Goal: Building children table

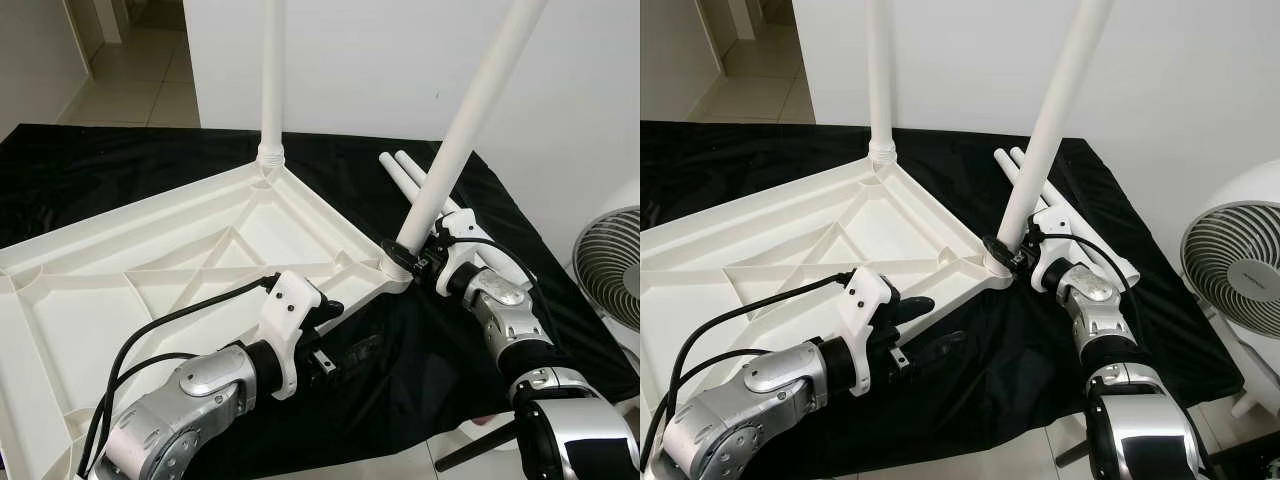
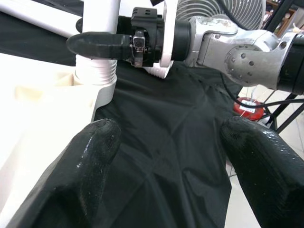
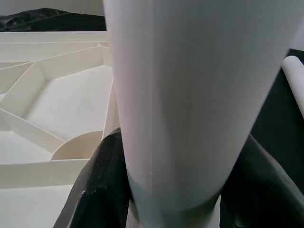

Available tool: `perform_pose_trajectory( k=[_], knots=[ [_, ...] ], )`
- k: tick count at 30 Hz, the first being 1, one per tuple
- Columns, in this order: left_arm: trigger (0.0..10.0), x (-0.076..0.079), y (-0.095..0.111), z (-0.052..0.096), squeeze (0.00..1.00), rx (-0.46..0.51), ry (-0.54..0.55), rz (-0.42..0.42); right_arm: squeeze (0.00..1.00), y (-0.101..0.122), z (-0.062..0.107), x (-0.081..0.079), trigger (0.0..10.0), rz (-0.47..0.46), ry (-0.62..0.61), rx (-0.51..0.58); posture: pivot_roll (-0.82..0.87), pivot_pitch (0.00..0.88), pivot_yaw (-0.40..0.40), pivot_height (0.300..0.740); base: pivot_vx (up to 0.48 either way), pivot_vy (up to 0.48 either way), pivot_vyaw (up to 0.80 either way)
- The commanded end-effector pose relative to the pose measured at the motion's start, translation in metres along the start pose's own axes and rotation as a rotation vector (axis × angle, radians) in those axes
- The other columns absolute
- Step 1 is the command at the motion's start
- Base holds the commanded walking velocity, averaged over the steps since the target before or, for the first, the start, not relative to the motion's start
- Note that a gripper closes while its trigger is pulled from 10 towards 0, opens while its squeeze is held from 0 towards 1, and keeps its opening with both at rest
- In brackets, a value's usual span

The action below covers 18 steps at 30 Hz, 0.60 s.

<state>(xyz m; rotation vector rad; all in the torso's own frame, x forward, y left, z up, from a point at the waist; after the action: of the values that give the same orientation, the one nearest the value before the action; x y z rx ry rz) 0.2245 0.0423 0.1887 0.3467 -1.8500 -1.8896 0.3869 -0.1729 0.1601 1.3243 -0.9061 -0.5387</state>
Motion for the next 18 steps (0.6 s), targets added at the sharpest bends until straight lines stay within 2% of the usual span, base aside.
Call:
perform_pose_trajectory(
  k=[1, 8, 18],
  knots=[
    [10.0, 0.000, -0.001, 0.000, 0.00, -0.011, -0.009, 0.012, 0.00, -0.018, 0.003, -0.006, 0.0, -0.028, 0.007, -0.074, 0.07, 0.089, -0.054, 0.740, 0.000, 0.000, 0.00],
    [10.0, 0.000, -0.001, 0.001, 0.00, -0.010, -0.009, 0.016, 0.00, -0.027, 0.005, -0.003, 0.0, -0.066, -0.065, -0.121, 0.07, 0.089, -0.056, 0.740, 0.000, 0.000, 0.00],
    [10.0, 0.000, -0.001, 0.001, 0.00, -0.011, -0.008, 0.022, 0.00, -0.028, 0.003, -0.006, 0.0, -0.085, -0.226, -0.089, 0.07, 0.090, -0.059, 0.740, 0.000, 0.000, 0.00]
  ],
)
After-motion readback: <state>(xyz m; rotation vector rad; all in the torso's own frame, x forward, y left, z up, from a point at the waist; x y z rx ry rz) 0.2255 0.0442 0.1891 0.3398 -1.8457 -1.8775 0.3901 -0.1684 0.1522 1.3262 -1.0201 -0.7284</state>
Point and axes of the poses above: a point about 5 cm out from each wrist's last joint towards the gripper, its own z axis pointing back from the gripper into the wrist, its own y axis along the axis of the wrist's last joint, x = y × z, the point moved 2 cm from there along -z, pointing out of the wrist towards the gripper, and after that the axes turned 3 degrees about z, right-handed, at the moved point
